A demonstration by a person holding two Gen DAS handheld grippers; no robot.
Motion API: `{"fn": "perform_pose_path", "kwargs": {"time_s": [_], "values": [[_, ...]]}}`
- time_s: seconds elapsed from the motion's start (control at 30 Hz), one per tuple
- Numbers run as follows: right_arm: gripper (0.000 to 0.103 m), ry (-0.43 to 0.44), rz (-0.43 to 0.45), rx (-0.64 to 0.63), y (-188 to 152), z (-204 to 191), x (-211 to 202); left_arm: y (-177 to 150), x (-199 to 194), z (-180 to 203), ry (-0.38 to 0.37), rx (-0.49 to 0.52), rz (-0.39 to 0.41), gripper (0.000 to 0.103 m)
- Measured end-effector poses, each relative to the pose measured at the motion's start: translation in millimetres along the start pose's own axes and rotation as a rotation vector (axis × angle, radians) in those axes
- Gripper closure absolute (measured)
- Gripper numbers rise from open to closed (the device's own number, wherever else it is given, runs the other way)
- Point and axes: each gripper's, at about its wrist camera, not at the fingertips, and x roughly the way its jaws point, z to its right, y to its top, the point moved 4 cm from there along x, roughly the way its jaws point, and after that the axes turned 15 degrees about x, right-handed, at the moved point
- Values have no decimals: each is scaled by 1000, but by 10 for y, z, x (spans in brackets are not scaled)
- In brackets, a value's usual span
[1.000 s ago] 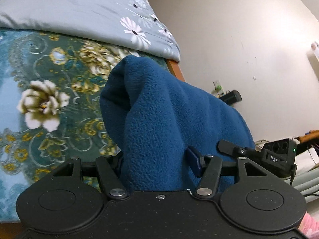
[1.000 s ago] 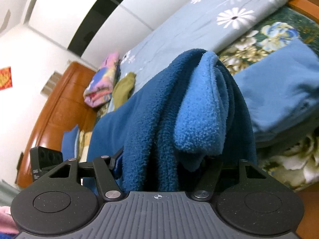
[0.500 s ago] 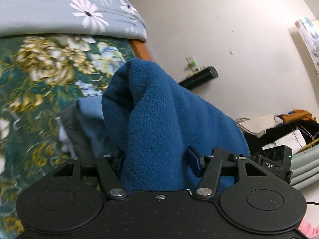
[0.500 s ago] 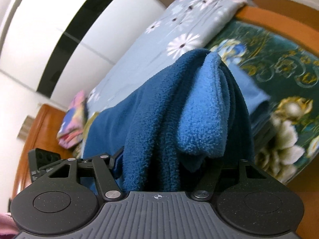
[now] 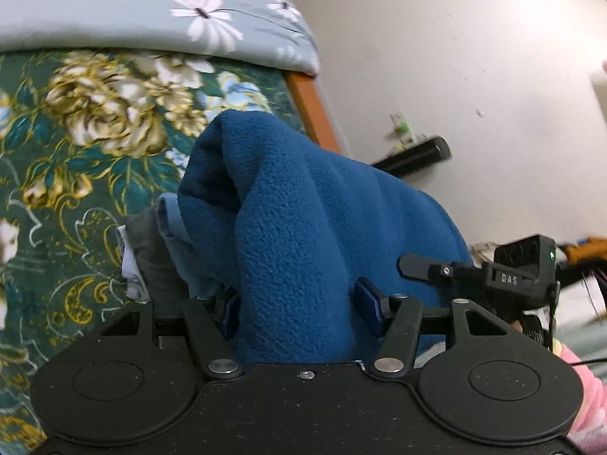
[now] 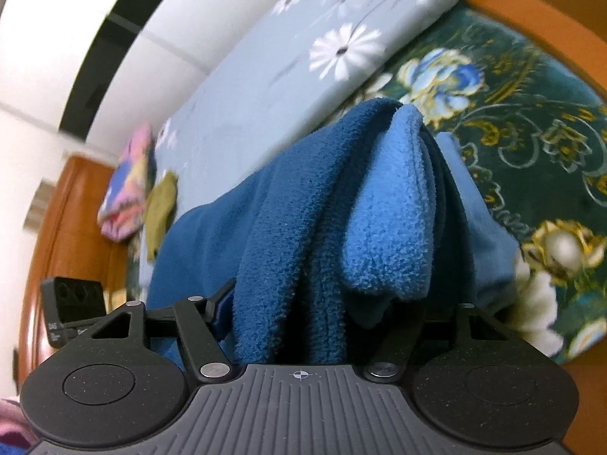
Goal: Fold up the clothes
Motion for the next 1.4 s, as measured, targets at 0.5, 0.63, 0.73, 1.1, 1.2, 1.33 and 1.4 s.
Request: {"fn": "perform_pose_path", "kwargs": {"time_s": [0.5, 0.63, 0.73, 1.1, 1.2, 1.33, 1.4], "values": [[37, 47, -368, -185, 898, 358, 315, -126, 705, 337, 302, -167, 133, 45], [33, 29, -392, -183, 904, 553, 435, -271, 863, 284, 356, -186, 106, 37], [31, -11, -416, -188, 870, 667, 480, -341, 971, 231, 371, -195, 48, 33], [28, -57, -382, -183, 805, 823, 477, -374, 1140, 133, 408, -132, -61, 23], [28, -61, -378, -179, 830, 798, 504, -382, 1091, 128, 402, -140, -53, 23], [27, -63, -369, -209, 853, 712, 444, -389, 963, 171, 397, -138, -28, 24], [25, -73, -356, -219, 870, 694, 421, -403, 903, 177, 406, -139, -15, 24]]}}
